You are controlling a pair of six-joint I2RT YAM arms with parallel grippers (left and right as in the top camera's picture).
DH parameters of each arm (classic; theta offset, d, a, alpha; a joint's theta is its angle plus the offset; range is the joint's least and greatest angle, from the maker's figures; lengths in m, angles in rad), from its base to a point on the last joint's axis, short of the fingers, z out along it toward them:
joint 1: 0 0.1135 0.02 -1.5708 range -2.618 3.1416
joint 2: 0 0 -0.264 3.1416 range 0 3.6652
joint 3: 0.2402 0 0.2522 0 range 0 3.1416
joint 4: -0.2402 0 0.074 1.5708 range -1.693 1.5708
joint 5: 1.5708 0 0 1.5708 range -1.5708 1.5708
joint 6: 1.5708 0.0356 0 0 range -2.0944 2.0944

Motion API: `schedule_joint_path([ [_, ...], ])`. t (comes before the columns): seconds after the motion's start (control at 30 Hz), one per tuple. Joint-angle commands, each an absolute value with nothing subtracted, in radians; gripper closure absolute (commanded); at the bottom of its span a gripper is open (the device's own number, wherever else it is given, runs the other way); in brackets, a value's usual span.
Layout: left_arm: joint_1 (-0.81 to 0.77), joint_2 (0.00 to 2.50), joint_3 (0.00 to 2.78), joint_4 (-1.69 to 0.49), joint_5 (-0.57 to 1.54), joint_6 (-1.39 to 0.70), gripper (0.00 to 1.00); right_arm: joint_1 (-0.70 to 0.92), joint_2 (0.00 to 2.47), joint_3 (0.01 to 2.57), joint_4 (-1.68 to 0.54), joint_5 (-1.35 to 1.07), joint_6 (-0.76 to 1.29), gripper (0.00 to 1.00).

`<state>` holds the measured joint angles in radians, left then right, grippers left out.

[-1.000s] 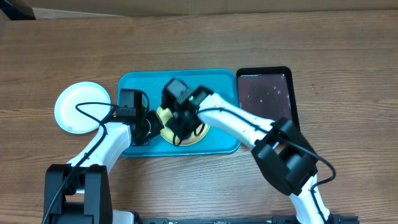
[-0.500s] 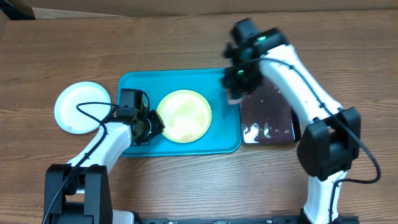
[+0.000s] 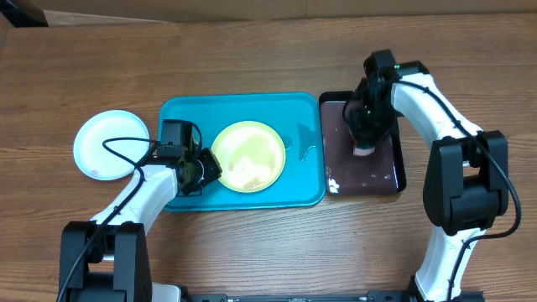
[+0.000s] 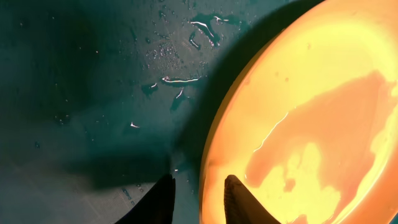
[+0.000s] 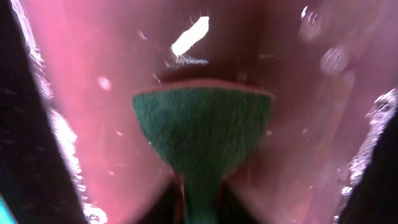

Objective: Clean dirty plates on tray and stack at the side
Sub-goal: 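Carry the green sponge right and drop it into the black tray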

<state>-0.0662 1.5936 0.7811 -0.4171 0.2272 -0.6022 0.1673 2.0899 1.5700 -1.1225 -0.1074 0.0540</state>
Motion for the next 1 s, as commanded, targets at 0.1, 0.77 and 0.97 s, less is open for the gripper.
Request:
schedule_joint_path([
  [0.1, -0.073, 1.601, 0.791, -0.412, 0.2, -0.598, 0.65, 0.162, 2.065, 1.635, -1.142, -0.112, 0.085, 0.41],
  [0.77, -0.073, 1.673, 0.802, -0.371, 0.16, -0.597, 0.96, -0.103, 2.066, 1.8, -1.206, -0.112, 0.176, 0.0],
  [0.97, -0.072, 1.656, 0.883, -0.433, 0.177, -0.562, 0.96, -0.107, 2.066, 1.8, -1.205, -0.113, 0.176, 0.0],
])
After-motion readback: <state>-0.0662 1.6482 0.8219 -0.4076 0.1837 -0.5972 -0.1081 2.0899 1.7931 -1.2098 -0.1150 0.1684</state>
